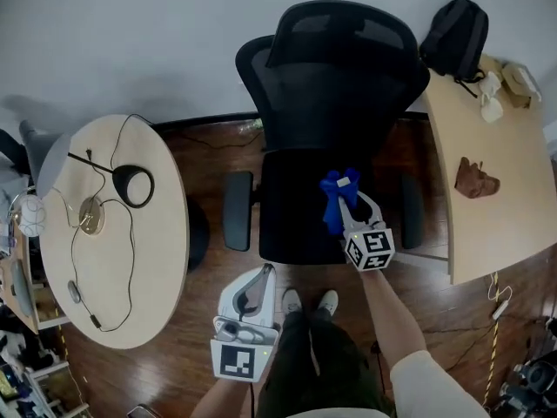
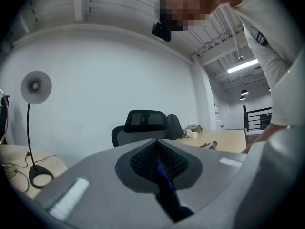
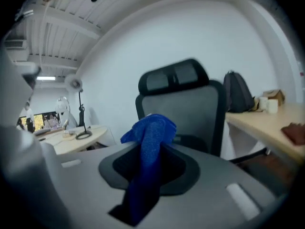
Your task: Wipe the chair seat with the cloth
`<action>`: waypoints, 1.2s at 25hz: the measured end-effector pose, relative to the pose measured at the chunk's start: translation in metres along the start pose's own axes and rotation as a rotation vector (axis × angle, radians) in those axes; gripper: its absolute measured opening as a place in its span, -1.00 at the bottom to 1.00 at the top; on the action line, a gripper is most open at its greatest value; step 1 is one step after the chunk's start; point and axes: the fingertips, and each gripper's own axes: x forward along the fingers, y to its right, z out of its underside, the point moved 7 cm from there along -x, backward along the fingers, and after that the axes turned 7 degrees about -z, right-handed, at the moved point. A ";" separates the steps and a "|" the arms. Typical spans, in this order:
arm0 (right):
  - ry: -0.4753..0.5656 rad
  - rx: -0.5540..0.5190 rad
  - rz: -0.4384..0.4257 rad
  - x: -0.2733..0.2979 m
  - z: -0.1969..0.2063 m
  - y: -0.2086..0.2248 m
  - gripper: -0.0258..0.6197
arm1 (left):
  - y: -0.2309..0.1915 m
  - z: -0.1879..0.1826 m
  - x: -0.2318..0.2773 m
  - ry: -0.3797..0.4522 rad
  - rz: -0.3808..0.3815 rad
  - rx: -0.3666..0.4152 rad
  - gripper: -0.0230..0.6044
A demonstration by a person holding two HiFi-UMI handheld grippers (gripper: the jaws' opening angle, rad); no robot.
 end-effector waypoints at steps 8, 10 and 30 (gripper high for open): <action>-0.329 0.130 -0.025 0.246 0.269 0.027 -0.63 | -0.023 0.088 0.078 0.449 -0.027 0.107 -0.82; -0.378 0.121 -0.038 0.277 0.295 0.027 -0.63 | -0.027 0.108 0.089 0.437 -0.030 0.094 -0.82; -0.460 0.270 0.438 0.103 0.307 0.296 -0.63 | 0.022 0.197 0.145 -0.204 0.105 -0.047 -0.82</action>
